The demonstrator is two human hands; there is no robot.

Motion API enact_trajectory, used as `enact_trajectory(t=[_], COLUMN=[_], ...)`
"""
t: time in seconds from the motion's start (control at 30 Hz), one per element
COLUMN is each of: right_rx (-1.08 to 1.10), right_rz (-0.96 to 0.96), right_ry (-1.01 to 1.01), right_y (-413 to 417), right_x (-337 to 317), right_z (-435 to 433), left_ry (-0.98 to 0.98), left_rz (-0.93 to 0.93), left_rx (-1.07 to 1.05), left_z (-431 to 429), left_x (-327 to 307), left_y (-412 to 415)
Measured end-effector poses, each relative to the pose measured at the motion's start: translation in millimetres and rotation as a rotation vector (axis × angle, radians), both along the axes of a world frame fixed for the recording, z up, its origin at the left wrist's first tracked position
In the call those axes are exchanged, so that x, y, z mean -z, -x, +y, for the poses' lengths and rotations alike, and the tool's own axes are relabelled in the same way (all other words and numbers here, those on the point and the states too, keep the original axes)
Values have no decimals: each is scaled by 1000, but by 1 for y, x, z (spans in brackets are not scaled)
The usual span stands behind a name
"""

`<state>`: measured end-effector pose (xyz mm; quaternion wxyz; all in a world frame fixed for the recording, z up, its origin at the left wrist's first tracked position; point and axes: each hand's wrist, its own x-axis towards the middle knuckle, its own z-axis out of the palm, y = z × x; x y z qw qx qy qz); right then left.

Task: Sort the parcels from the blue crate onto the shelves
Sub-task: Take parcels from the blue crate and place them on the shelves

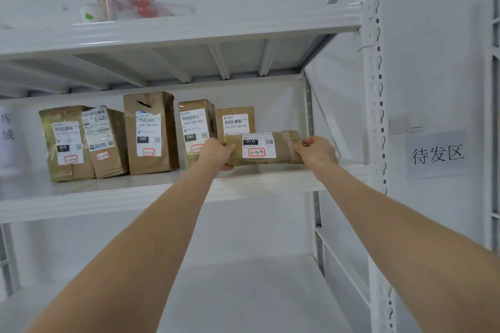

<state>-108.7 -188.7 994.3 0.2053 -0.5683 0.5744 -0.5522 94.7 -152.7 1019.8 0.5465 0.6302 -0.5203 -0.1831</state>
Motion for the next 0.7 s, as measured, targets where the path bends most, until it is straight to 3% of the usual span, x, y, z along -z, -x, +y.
enact_trajectory(t=[0.33,0.7], right_rx=[30,75], right_rz=[207,292], right_ry=[-4,18], right_y=[-10,-24], right_x=[3,8], right_z=[-8,-18], left_ry=[-191,-157], left_rz=[-400,-408], left_rx=[-28,-60], left_z=[-20,-31], left_x=[6,2], left_y=[-14,-30])
